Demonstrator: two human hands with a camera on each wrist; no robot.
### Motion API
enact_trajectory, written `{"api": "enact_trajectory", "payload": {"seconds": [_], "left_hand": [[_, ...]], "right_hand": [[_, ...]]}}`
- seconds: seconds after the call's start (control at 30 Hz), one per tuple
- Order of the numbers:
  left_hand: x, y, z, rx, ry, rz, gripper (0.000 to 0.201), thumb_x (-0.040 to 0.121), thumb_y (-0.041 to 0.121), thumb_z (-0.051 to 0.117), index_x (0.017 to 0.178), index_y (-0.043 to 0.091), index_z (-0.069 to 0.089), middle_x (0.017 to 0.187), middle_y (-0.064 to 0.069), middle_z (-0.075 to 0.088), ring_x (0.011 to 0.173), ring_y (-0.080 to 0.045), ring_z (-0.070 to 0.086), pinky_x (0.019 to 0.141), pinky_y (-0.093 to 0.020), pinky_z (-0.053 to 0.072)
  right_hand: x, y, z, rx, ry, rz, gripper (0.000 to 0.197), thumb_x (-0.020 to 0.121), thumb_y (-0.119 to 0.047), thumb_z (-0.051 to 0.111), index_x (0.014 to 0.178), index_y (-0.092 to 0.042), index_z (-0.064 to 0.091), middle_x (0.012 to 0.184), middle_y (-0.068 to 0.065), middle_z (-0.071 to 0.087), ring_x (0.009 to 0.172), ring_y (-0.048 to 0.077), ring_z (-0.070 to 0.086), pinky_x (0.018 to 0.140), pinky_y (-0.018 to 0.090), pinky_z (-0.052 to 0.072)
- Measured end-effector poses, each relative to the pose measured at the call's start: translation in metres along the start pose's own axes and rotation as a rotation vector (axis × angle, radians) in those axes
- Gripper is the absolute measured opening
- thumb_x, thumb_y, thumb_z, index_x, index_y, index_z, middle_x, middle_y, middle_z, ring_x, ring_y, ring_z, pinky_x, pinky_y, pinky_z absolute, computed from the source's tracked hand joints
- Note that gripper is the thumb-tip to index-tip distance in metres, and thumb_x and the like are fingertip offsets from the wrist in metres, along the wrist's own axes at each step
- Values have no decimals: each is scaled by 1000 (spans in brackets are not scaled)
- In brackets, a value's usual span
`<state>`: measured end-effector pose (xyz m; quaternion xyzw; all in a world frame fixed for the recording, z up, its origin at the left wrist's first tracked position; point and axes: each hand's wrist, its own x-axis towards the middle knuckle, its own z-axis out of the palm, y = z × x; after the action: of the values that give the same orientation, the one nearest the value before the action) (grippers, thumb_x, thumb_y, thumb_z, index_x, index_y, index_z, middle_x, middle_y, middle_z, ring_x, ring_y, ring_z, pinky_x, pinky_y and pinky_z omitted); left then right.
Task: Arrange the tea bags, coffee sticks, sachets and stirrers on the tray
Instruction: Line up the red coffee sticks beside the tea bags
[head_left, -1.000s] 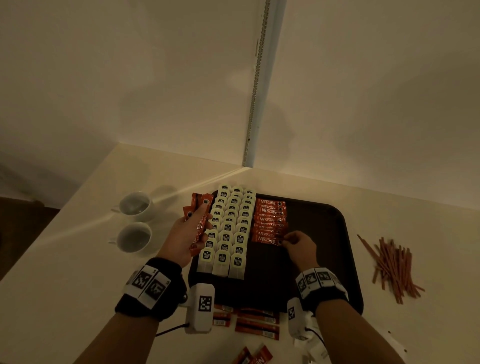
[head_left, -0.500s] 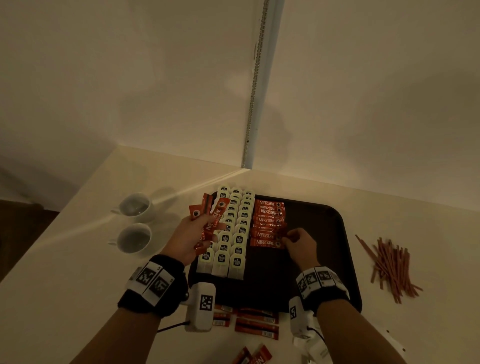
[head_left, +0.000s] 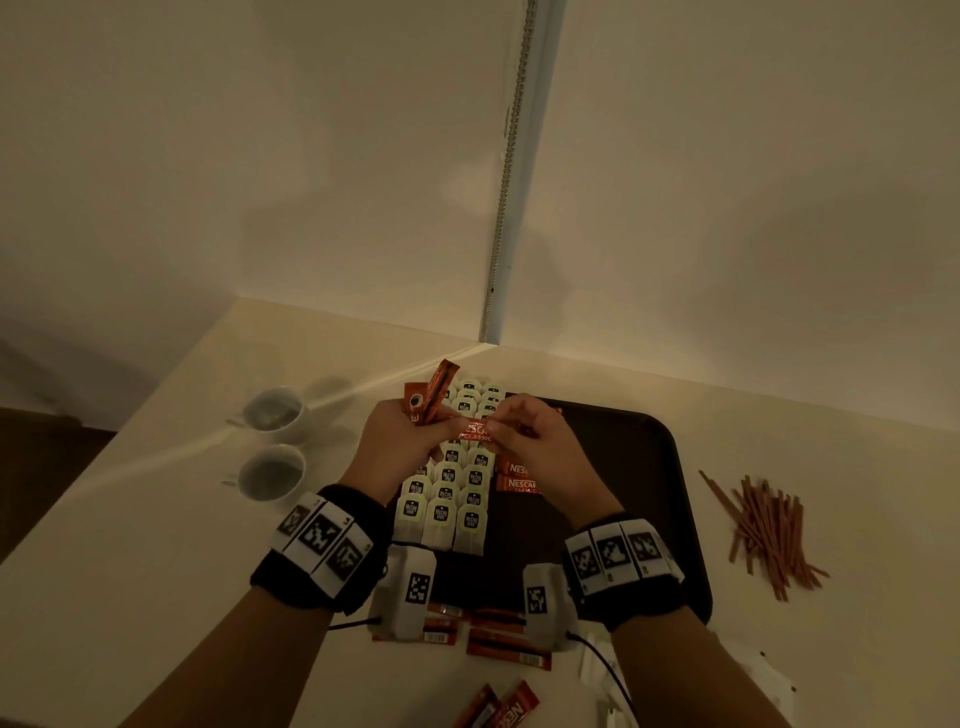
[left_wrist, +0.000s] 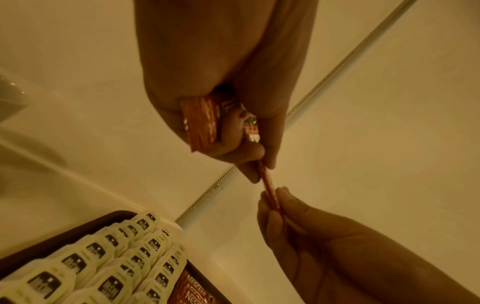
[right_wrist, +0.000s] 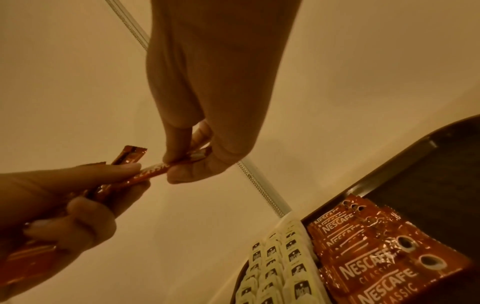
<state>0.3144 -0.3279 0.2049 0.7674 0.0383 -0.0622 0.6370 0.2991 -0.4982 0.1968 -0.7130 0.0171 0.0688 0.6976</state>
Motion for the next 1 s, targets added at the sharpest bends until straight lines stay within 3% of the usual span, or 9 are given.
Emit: {"api": "enact_trajectory", "payload": {"seconds": [0.1, 0.27, 0.47, 0.57, 0.7, 0.8, 0.9, 1.0], "left_hand": [[-3, 1, -1, 11, 24, 69, 12, 77, 13, 77, 71, 21, 70, 55, 7, 65, 42, -7, 53, 47, -15, 44], [-7, 4, 2, 24, 14, 124, 9, 76, 21, 78, 72, 21, 70, 65, 2, 71, 42, -7, 55, 47, -15, 44], [-10, -1, 2, -61, 84, 73, 7, 79, 22, 75, 75, 20, 70, 70, -7, 72, 42, -10, 52, 45, -17, 40], [-13, -2, 5, -95, 103, 46, 7, 80, 22, 74, 74, 20, 70, 70, -4, 73, 42, -9, 50, 43, -16, 39], [-12, -3, 4, -116, 121, 21, 7, 80, 21, 74, 75, 19, 70, 70, -3, 72, 40, -8, 49, 42, -17, 37], [-10, -5, 3, -135, 119, -2, 6, 80, 20, 74, 76, 18, 71, 60, 3, 69, 41, -9, 49, 45, -22, 40], [-10, -5, 1, -159, 96, -38, 7, 82, 22, 72, 81, 15, 70, 60, 4, 67, 41, -8, 49, 43, -19, 37], [-11, -4, -4, -219, 102, -107, 15, 88, 25, 65, 86, 10, 67, 63, -3, 61, 38, -5, 45, 37, -14, 33]], "right_hand": [[-3, -4, 4, 20, 27, -8, 24, 83, -7, 68, 105, -7, 61, 100, 3, 67, 91, 8, 64, 69, 18, 53], [-6, -7, 10, -60, 126, -101, 19, 78, -13, 74, 95, -5, 68, 95, 6, 68, 85, 5, 62, 72, 15, 51], [-10, -15, 2, -44, 163, -49, 11, 79, -7, 72, 89, -5, 69, 85, 10, 69, 65, 7, 63, 63, 17, 52], [-12, -15, -5, -43, 126, -12, 10, 83, -6, 67, 92, -10, 70, 93, 14, 70, 71, 12, 66, 69, 21, 56], [-11, -12, -12, -135, 172, 20, 8, 83, -15, 69, 90, -13, 71, 85, 14, 70, 72, 20, 64, 75, 34, 56], [-10, -11, -17, -165, 100, 1, 16, 89, -10, 61, 94, -21, 70, 92, 7, 71, 81, 16, 67, 77, 27, 56], [-8, -7, -23, -234, 84, -25, 18, 88, -8, 60, 97, -22, 70, 99, -1, 70, 89, 10, 67, 75, 19, 55], [-3, 9, -42, -360, 158, -33, 15, 88, -12, 62, 93, -25, 67, 99, -7, 67, 95, 9, 63, 81, 25, 53]]}}
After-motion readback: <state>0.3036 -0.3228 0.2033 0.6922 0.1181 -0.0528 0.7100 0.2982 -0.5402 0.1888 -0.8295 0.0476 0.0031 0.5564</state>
